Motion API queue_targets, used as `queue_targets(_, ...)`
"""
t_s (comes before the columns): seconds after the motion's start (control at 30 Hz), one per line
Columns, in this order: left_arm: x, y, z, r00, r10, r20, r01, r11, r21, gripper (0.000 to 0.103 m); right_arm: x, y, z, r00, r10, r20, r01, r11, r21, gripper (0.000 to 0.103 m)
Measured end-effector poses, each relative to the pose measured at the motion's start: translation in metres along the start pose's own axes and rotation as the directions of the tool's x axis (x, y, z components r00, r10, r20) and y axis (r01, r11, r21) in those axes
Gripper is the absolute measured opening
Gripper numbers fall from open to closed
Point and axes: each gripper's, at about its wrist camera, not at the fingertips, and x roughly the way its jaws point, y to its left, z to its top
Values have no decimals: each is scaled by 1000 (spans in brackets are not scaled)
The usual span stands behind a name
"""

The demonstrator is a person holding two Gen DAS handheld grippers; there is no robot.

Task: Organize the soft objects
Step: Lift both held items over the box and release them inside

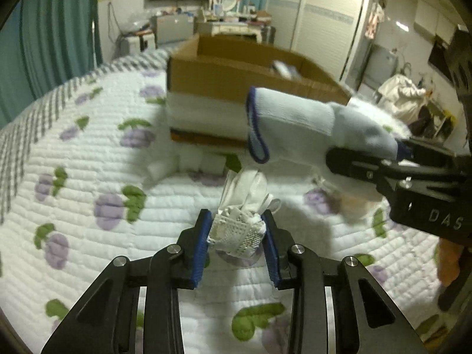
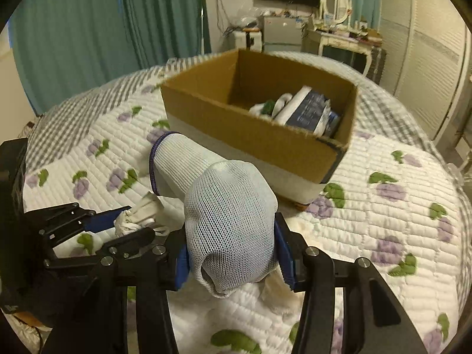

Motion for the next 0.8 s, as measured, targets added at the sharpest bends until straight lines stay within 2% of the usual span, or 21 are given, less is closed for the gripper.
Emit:
queue_targets(0.27, -49, 4, 26, 994, 13, 112, -20, 998, 63, 33, -49, 19, 12, 988, -77, 131, 67, 995, 75, 48)
queue_targets(0.43, -62, 12, 50, 982, 26, 188, -46, 993, 105, 33, -72, 25, 37, 976, -93, 199, 77, 993, 87, 48)
queue_targets(0.5, -62, 14, 65, 975, 41, 220, -69, 990, 122, 33, -80, 25, 52, 967, -110, 229, 93, 992, 82, 48)
queue_targets(0.63, -55, 18, 100, 964, 24, 265, -62, 989, 136, 33, -87, 18, 87, 951, -121, 284, 99, 991, 90, 48)
queue_targets(0.8, -22, 19, 145, 955, 47, 294, -100, 981, 169, 33, -77, 9, 131, 938, -124, 322, 104, 991, 79, 48)
